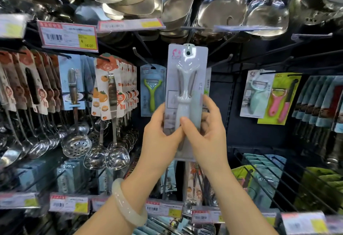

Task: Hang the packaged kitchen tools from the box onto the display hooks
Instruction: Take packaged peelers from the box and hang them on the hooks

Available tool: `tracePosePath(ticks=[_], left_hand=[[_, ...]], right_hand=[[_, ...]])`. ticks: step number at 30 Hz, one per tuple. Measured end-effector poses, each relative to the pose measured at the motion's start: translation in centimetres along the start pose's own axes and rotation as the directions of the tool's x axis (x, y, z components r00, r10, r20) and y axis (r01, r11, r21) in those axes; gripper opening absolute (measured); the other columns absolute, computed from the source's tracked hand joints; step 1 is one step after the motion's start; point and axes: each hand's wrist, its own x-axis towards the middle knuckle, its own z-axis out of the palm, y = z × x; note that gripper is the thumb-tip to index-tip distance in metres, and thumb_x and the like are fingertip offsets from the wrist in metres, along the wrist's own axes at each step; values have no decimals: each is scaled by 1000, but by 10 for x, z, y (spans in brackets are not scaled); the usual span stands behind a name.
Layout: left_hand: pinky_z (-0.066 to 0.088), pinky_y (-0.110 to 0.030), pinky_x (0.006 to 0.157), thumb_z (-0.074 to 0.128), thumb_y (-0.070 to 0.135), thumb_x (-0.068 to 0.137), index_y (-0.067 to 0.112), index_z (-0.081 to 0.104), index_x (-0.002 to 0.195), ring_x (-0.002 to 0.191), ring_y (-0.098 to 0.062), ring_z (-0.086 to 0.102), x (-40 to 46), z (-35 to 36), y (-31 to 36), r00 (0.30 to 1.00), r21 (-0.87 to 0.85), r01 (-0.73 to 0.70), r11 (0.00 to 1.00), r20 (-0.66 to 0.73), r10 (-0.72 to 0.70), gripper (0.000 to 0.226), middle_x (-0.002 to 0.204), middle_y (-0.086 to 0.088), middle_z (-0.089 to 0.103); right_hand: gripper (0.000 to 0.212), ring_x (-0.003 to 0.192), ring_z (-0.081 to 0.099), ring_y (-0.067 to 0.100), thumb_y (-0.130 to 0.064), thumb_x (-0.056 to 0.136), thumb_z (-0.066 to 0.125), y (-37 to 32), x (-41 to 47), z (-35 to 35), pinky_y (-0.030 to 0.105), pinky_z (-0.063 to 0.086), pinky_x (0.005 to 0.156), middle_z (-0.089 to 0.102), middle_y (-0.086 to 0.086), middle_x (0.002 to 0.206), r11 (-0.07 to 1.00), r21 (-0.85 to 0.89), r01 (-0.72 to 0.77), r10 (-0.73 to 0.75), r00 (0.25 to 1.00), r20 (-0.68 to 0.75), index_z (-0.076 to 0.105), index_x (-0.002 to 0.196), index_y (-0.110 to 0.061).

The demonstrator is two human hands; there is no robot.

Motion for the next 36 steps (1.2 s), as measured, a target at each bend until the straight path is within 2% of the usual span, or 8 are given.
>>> tracePosePath(ticks=[10,15,19,21,24,27,31,36], left_hand=[[55,-36,88,63,1,87,24,59,120,101,-15,68,8,2,-1,1000,-15,14,1000,-3,-14,40,108,1,71],[53,-39,91,68,19,84,19,43,140,102,-16,66,21,-1,-17,993,176,108,978,24,-114,61,112,-1,67],[50,-29,88,69,43,61,22,26,142,106,-19,60,35,1,-34,932,390,289,874,96,-351,94,116,-1,58],[52,-33,89,62,54,51,16,33,134,111,-24,59,37,0,-50,910,517,297,803,101,-401,96,120,-8,55],[45,-44,99,72,45,72,8,17,149,124,-33,44,22,-4,-59,877,691,319,648,44,-479,101,140,-17,36],[34,-42,107,66,35,85,7,14,150,134,-34,30,-4,-6,-67,895,815,193,547,83,-439,87,147,-17,28],[19,-35,113,56,24,89,13,17,149,141,-30,20,-42,11,-64,898,848,-88,522,294,-326,73,154,-13,16],[19,-40,114,53,20,89,16,19,150,141,-31,21,-95,53,-70,769,734,-340,588,577,-276,70,156,-12,13]], right_hand=[[61,95,66,11,-15,86,65,-5,11,0,32,55,84,64,-1,108,996,-70,-61,58,997,-45,37,138,-32],[60,92,66,11,-16,87,64,10,24,4,28,54,81,65,-1,104,984,-121,-127,119,990,-69,36,139,-28],[64,115,56,21,-24,88,63,28,41,9,43,49,96,53,5,133,958,-250,-138,121,989,-83,30,142,-31],[68,121,52,20,-33,86,61,35,45,11,45,47,99,48,2,137,942,-292,-166,151,986,-73,25,144,-35],[78,125,47,20,-48,82,59,41,34,8,43,43,103,41,1,141,891,-398,-219,212,975,-62,18,147,-34],[66,128,41,20,-26,91,59,50,5,-5,26,35,103,35,6,141,781,-583,-222,253,967,-30,25,148,-18],[50,123,45,32,-14,87,57,62,-47,-32,45,39,103,46,13,135,534,-843,-72,125,992,-5,46,135,-7],[52,115,53,38,-9,75,54,65,-125,-86,48,44,97,55,19,127,367,-909,-197,101,980,-172,55,127,-3]])
